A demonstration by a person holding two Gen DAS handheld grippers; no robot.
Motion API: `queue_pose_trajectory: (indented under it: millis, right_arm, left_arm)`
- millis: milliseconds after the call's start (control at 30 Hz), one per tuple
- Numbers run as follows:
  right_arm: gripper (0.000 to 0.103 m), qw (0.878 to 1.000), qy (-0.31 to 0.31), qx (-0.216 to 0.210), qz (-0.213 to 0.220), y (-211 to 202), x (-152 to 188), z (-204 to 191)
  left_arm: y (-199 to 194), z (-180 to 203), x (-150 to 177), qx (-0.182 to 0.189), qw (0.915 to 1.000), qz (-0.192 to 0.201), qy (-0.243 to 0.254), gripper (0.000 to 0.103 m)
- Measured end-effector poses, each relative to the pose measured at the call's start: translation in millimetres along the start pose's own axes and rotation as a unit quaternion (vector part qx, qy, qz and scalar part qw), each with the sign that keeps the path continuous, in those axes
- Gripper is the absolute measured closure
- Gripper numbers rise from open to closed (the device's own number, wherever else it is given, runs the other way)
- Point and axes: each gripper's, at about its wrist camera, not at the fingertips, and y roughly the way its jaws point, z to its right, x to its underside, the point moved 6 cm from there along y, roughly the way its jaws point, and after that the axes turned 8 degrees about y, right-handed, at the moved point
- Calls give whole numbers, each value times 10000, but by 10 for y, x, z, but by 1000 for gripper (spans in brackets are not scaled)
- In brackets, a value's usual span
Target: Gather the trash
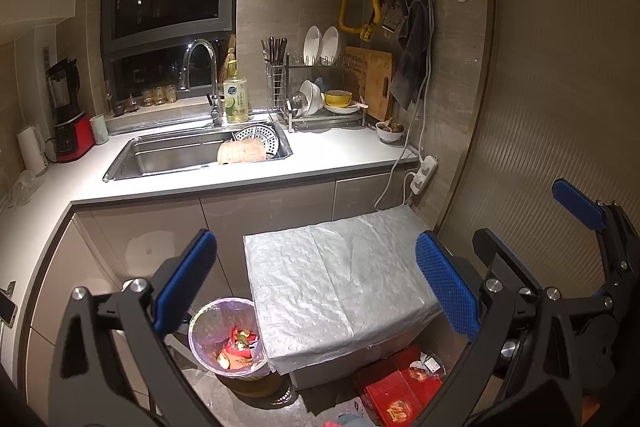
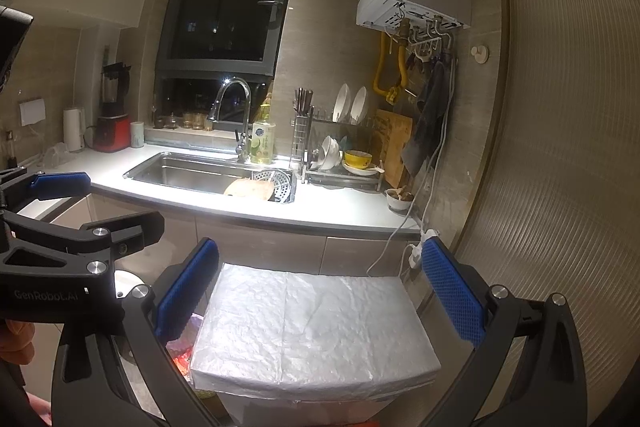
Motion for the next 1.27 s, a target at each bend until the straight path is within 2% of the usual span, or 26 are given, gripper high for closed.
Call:
queue_pose_trajectory:
  millis: [333,800,1267]
  right_arm:
    - [2,10000,6,-17,2,5,-11,5]
    - [2,10000,-6,13,22,-2,-7,4]
    - [2,10000,-9,35,33,-14,-10,-11]
  left_arm:
    - [-24,36,3,72,9999,76,47,8]
    - [-52,41,-18,-51,9997,212,110,8]
    - [-29,27,-5,96,9999,106,40,8]
